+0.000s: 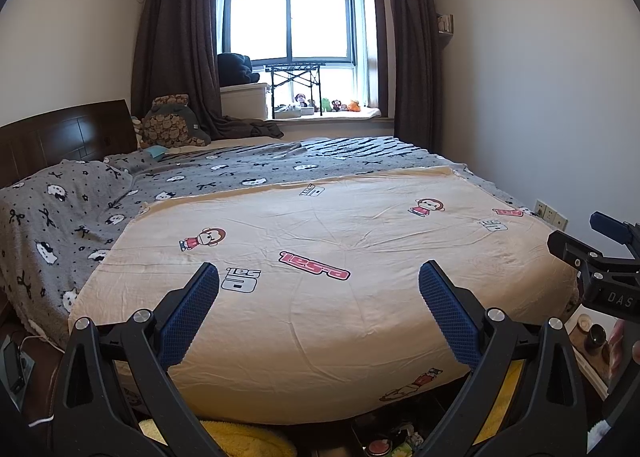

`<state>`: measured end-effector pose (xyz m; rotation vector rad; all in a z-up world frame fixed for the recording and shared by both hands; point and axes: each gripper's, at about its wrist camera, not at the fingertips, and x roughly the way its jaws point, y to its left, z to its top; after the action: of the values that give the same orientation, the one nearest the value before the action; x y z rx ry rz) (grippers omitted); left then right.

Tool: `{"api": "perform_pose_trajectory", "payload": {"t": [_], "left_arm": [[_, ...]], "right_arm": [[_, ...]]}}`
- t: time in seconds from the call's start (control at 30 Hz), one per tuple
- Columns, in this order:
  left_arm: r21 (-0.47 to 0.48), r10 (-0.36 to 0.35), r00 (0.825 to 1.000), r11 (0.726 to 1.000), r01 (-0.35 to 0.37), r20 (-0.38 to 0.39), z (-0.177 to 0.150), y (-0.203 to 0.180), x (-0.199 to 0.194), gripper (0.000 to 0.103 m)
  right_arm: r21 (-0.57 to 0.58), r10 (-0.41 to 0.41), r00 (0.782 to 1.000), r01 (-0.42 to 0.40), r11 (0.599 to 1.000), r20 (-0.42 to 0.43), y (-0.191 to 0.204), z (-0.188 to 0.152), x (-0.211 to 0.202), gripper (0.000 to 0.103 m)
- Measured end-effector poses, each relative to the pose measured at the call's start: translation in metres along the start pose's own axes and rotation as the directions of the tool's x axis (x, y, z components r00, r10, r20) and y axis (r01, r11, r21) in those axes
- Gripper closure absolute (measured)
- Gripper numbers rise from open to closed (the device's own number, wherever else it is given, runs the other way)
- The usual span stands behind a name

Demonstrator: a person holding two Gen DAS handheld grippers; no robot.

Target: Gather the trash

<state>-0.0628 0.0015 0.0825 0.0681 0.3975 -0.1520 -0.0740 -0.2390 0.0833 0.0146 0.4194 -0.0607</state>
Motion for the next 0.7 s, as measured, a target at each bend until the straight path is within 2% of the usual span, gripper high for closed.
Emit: {"api": "perform_pose_trajectory", "payload": {"t": [0.7], "left_arm": [[-0.001, 0.006, 1.000, 1.000, -0.006, -0.002, 0.0011, 0.0019, -0.0001, 0.008]], "right_arm": [[-0.002, -0.005, 1.000, 0.005, 1.000, -0.003, -0.0001, -0.0009, 0.0022, 0.003]]}}
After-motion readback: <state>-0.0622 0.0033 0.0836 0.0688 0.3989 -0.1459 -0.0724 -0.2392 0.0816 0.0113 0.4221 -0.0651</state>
